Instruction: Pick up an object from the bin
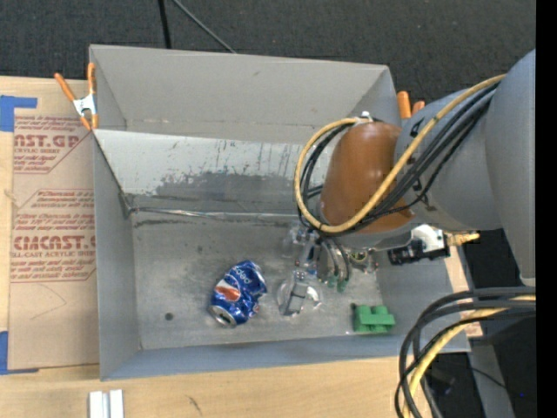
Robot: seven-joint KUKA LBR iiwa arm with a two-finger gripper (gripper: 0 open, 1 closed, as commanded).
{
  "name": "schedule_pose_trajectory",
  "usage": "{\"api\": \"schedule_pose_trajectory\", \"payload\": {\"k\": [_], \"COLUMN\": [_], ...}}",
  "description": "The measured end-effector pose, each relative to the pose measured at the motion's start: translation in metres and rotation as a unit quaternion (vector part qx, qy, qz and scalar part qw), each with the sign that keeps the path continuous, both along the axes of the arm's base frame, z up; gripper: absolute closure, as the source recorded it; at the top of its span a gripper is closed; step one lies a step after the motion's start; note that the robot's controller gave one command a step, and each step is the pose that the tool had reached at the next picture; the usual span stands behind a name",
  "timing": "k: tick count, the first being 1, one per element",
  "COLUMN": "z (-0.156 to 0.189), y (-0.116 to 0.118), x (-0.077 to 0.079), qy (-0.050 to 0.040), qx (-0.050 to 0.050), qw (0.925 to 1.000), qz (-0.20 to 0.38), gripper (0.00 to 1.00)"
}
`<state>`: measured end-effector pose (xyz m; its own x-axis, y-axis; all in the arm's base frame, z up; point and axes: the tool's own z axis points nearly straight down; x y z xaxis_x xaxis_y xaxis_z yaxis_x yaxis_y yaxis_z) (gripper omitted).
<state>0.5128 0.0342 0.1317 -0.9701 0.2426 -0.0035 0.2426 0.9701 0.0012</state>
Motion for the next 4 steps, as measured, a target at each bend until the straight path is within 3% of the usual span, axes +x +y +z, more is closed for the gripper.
{"api": "schedule_pose_trajectory", "payload": {"k": [1,2,3,4], "z": [-0.066,0.025,-0.001,0.003], "y": [0.006,-0.008,0.007,0.01], "x": [-0.005,-0.011,-0.027,-0.023], "qy": [0.0049,0.0005,0.0037,0.0018], "qx": [0.0,0.001,0.0,0.0], "qw": [0.9995,0.9783,0.9822,0.9823], "qz": [0.03,-0.207,-0.188,-0.188], "gripper": [0.0,0.0,0.0,0.0]}}
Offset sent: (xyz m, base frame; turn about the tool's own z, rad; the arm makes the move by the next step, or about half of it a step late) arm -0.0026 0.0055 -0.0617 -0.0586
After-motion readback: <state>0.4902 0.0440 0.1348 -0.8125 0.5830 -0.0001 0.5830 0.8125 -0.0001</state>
